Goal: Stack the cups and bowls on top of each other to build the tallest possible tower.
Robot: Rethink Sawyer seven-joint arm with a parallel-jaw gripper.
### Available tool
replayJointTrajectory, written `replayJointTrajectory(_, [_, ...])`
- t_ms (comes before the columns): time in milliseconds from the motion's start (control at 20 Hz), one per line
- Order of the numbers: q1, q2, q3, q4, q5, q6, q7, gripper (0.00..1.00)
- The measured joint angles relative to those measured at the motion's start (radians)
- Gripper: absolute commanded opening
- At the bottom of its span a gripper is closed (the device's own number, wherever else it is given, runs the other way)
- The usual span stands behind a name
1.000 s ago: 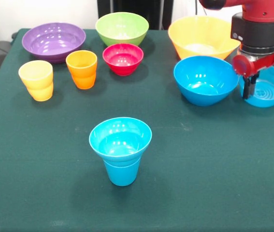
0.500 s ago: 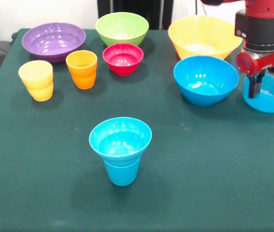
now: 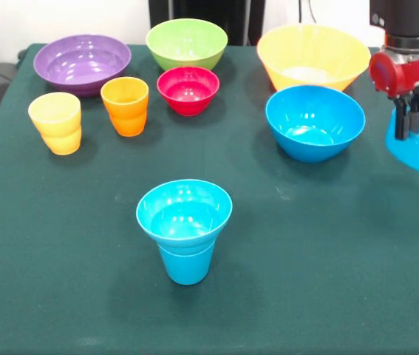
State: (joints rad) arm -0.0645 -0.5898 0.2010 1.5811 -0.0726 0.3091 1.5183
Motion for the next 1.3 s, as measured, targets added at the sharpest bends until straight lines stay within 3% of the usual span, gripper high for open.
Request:
replayJointTrajectory(250, [-0.026,-0.021,0.024,-0.043,0.041,0.076,0.0,0.0])
replayJointTrajectory(750, [-0.153,-0.061,0.15,-0.146,0.113,0.283,0.0,0.0])
replayJointTrajectory(800, [-0.19,-0.062,0.18,-0.179,0.132,0.347,0.0,0.0])
replayJointTrajectory(950, [-0.224,-0.06,0.207,-0.216,0.142,0.412,0.0,0.0])
replayJointTrajectory(1300, [-0.326,0.008,0.282,-0.457,0.145,0.711,0.0,0.0])
